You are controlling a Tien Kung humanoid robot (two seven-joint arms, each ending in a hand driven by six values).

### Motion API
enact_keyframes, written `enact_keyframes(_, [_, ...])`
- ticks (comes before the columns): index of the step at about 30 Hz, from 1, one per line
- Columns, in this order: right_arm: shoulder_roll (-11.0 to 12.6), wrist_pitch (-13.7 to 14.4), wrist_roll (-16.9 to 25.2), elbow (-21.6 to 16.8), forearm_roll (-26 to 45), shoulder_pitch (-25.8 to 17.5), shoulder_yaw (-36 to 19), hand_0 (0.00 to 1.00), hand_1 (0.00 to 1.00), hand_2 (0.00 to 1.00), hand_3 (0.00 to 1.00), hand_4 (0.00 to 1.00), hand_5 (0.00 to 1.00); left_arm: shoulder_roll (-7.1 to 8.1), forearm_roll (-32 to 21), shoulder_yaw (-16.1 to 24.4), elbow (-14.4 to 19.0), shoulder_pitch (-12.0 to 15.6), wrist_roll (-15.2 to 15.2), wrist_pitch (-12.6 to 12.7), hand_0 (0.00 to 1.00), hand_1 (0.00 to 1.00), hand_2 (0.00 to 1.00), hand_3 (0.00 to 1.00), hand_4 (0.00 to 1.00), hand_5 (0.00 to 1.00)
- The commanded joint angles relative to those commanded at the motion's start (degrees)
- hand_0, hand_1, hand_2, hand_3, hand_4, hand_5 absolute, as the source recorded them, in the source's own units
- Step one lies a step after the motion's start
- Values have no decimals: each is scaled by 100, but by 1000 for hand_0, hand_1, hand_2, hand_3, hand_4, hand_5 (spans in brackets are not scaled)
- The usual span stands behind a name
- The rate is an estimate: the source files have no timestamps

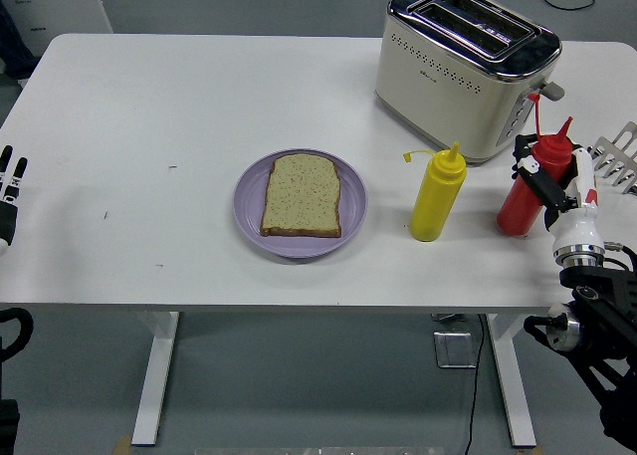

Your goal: Pick up the cup,pour liquid into bread,place the cup on the desk

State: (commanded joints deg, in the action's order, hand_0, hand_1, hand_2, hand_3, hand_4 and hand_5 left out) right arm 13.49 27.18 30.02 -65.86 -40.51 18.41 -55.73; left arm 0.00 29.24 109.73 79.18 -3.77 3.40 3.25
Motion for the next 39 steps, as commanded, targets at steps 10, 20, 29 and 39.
enact_keyframes(10, [17,-1,11,24,-30,-6,-16,280,300,376,407,705,285,0,-1,6,2,-10,0,0,811,803,841,751,620,998])
enact_keyframes(20, [22,-42,4,43,-88,-18,-19,312,330,394,427,711,289,0,-3,14,1,-9,-1,0,812,803,841,751,621,998])
enact_keyframes(29, [26,-45,1,21,-137,-74,-7,392,398,423,477,724,291,0,-8,15,0,-11,1,2,811,803,841,751,620,998])
enact_keyframes(39, [118,-85,-197,-119,-446,-226,-34,533,550,572,679,755,303,0,-7,20,0,-19,4,-4,812,803,839,750,619,998])
